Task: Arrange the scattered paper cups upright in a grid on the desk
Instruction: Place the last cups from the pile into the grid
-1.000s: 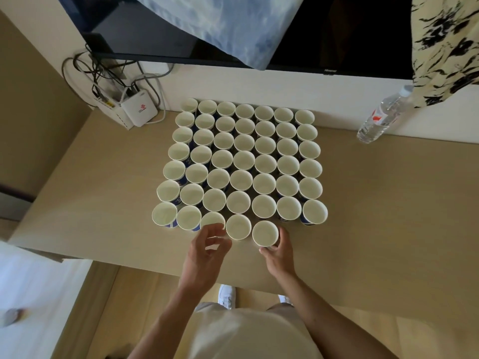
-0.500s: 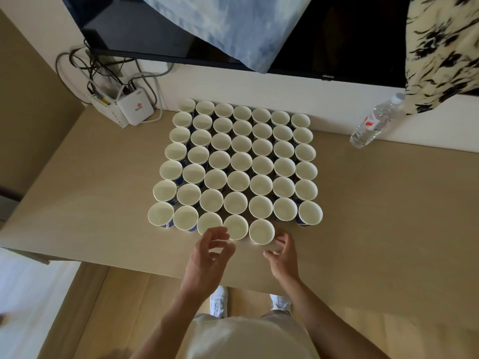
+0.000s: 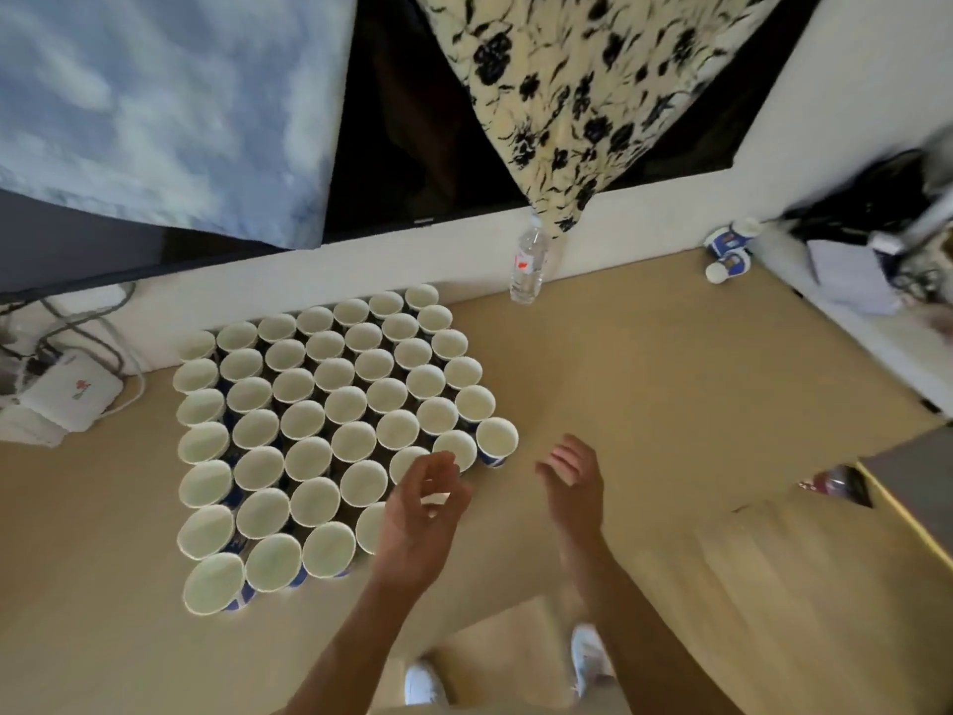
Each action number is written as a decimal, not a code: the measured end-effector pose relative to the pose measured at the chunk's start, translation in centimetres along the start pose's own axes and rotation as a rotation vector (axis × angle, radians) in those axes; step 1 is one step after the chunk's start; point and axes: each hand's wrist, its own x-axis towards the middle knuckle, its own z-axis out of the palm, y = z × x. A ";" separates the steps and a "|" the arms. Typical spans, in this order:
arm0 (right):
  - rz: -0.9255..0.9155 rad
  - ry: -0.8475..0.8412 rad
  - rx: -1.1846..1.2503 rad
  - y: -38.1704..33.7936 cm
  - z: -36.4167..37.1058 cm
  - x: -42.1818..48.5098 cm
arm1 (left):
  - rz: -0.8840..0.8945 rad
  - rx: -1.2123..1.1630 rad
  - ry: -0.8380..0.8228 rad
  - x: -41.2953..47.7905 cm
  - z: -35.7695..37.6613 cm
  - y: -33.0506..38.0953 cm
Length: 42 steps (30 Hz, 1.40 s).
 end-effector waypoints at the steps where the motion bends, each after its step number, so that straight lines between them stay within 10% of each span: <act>1: -0.012 0.001 0.023 -0.8 -0.4 0.4 | 0.008 0.010 -0.003 0.1 0.5 0.6; 27: -0.094 -0.159 0.199 -10.9 -31.3 15.1 | 0.203 0.010 -0.058 0.7 37.1 13.4; 42: 0.033 -0.057 0.029 -10.6 -37.7 33.5 | 0.127 -0.026 -0.173 15.4 54.7 16.9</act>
